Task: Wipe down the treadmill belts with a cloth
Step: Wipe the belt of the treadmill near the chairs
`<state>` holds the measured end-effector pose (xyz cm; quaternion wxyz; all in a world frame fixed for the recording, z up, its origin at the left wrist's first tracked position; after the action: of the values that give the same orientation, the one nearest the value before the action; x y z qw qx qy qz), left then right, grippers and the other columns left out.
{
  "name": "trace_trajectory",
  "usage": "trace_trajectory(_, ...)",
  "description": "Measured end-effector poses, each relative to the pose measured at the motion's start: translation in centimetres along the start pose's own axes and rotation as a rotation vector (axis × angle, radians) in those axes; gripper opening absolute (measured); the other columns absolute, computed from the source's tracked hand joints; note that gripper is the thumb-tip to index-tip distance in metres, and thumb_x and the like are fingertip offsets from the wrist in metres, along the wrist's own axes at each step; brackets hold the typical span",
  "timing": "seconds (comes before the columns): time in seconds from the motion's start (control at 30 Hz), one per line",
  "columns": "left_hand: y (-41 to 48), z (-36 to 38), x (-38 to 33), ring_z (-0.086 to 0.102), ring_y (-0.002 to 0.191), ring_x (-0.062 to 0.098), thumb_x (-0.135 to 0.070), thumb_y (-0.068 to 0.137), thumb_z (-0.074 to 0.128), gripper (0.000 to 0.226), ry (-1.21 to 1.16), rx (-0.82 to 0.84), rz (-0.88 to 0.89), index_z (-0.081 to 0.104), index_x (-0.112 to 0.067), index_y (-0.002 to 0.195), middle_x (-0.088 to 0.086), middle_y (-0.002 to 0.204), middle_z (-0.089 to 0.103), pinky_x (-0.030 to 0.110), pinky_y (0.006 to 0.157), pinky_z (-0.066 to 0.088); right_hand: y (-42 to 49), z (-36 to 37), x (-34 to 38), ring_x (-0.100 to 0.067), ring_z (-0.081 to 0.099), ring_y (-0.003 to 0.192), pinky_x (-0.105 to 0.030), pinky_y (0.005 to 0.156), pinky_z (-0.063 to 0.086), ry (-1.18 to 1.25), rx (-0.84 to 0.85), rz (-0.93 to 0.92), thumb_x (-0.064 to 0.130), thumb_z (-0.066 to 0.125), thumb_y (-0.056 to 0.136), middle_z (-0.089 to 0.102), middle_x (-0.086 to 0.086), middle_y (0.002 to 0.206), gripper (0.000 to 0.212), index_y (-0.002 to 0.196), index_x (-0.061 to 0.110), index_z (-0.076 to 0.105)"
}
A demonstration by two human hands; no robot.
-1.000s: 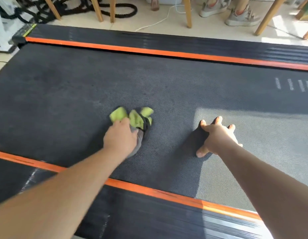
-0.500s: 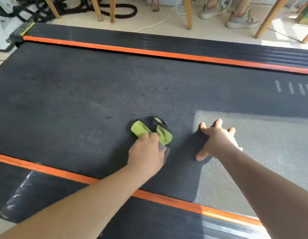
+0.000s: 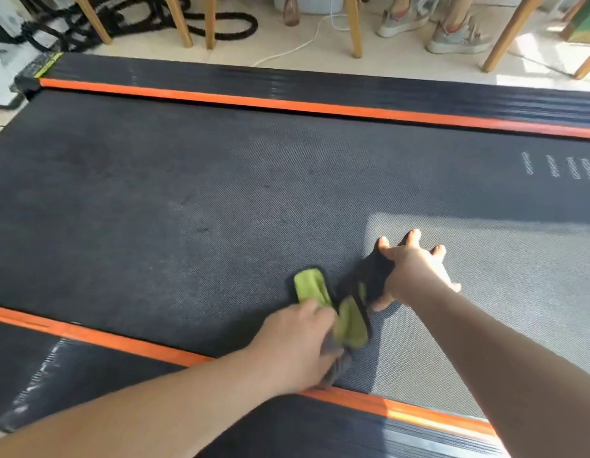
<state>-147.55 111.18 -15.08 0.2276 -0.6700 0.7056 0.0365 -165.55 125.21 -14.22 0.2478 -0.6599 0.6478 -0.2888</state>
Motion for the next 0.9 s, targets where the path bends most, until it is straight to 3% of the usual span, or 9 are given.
trace_trajectory(0.1, 0.8, -1.6, 4.0, 0.061, 0.109, 0.029, -0.047, 0.088, 0.051, 0.031, 0.179, 0.025, 0.083, 0.051, -0.028, 0.113, 0.001, 0.114, 0.054, 0.043, 0.078, 0.056, -0.2, -0.2, 0.2, -0.033, -0.02, 0.155, -0.081, 0.106, 0.024, 0.027, 0.004, 0.012, 0.033, 0.096, 0.066, -0.019, 0.008, 0.167, 0.125, 0.151, 0.066, 0.01)
trace_trajectory(0.27, 1.8, -2.1, 6.5, 0.061, 0.102, 0.035, -0.047, 0.091, 0.065, 0.032, 0.009, -0.329, -0.6, 0.054, -0.021, 0.106, 0.008, 0.108, 0.057, 0.044, 0.078, 0.051, -0.1, -0.1, 0.1, -0.038, -0.017, 0.154, -0.084, 0.101, 0.028, -0.056, 0.011, 0.014, 0.04, 0.105, 0.04, -0.02, 0.013, 0.163, 0.148, 0.149, 0.069, 0.008)
trace_trajectory(0.33, 0.9, 0.0, 2.8, 0.059, 0.09, 0.032, -0.043, 0.083, 0.069, 0.029, 0.102, -0.374, -0.43, 0.055, -0.023, 0.099, 0.004, 0.097, 0.055, 0.043, 0.068, 0.052, -0.9, -0.4, 0.0, -0.032, -0.008, 0.155, -0.08, 0.101, 0.034, -0.027, -0.017, -0.015, 0.038, 0.105, 0.043, -0.015, 0.009, 0.163, 0.146, 0.151, 0.066, 0.01)
trace_trajectory(0.43, 0.2, 1.2, 0.3, 0.057, 0.088, 0.027, -0.04, 0.077, 0.059, 0.029, 0.16, -0.353, -0.035, 0.06, -0.028, 0.103, -0.002, 0.097, 0.054, 0.041, 0.067, 0.053, -0.9, -0.4, -0.1, -0.003, 0.031, 0.143, -0.048, 0.096, 0.056, 0.138, 0.025, -0.073, 0.023, 0.098, 0.062, 0.002, -0.006, 0.164, 0.132, 0.161, 0.041, 0.013)
trace_trajectory(0.47, 0.7, 0.8, 0.9, 0.059, 0.091, 0.027, -0.041, 0.079, 0.055, 0.032, 0.186, -0.314, 0.026, 0.06, -0.029, 0.108, -0.003, 0.099, 0.054, 0.041, 0.069, 0.054, -1.1, -0.4, -0.1, -0.012, 0.026, 0.15, -0.054, 0.101, 0.052, 0.152, 0.012, -0.054, 0.029, 0.1, 0.056, -0.004, -0.007, 0.164, 0.138, 0.159, 0.044, 0.01)
trace_trajectory(0.57, 3.0, -1.8, 4.0, 0.059, 0.107, 0.028, -0.05, 0.092, 0.055, 0.039, 0.141, -0.188, -0.269, 0.055, -0.028, 0.124, -0.001, 0.112, 0.053, 0.043, 0.083, 0.054, -0.8, -0.4, -0.2, -0.039, -0.015, 0.155, -0.08, 0.104, 0.03, -0.07, -0.017, -0.038, 0.045, 0.104, 0.041, -0.026, 0.008, 0.163, 0.149, 0.151, 0.064, 0.006)
trace_trajectory(0.67, 5.7, -4.0, 5.1, 0.055, 0.118, 0.033, -0.054, 0.097, 0.056, 0.046, -0.095, -0.108, -0.606, 0.05, -0.02, 0.127, 0.007, 0.126, 0.052, 0.044, 0.095, 0.049, 0.1, -0.3, -0.6, -0.041, -0.019, 0.154, -0.083, 0.104, 0.026, -0.039, 0.002, -0.064, 0.045, 0.103, 0.045, -0.026, 0.009, 0.165, 0.145, 0.153, 0.064, 0.008)
trace_trajectory(0.8, 8.5, -4.5, 1.3, 0.058, 0.122, 0.028, -0.06, 0.086, 0.067, 0.058, -0.411, -0.052, -0.551, 0.055, -0.021, 0.127, 0.003, 0.133, 0.058, 0.041, 0.102, 0.049, -0.4, 0.1, -1.3, -0.042, -0.013, 0.154, -0.073, 0.109, 0.033, -0.037, -0.049, -0.1, 0.052, 0.098, 0.05, -0.019, 0.01, 0.167, 0.136, 0.155, 0.059, 0.012)
trace_trajectory(0.9, 11.0, -5.6, -2.3, 0.054, 0.131, 0.021, -0.058, 0.084, 0.073, 0.076, -0.588, -0.096, -0.47, 0.047, -0.026, 0.148, -0.003, 0.145, 0.055, 0.037, 0.11, 0.045, -1.3, -1.1, -2.8, -0.034, 0.017, 0.152, -0.05, 0.101, 0.049, 0.039, -0.092, -0.219, 0.055, 0.088, 0.065, 0.021, 0.008, 0.156, 0.101, 0.151, 0.048, 0.036)
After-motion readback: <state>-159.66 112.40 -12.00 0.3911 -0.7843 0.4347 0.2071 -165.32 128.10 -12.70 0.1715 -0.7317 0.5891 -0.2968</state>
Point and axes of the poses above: each hand's wrist, its own y-axis towards the middle knuckle, its own z-axis out of the palm, x = y × z, the point moved 2 cm from there along y, towards the middle knuckle
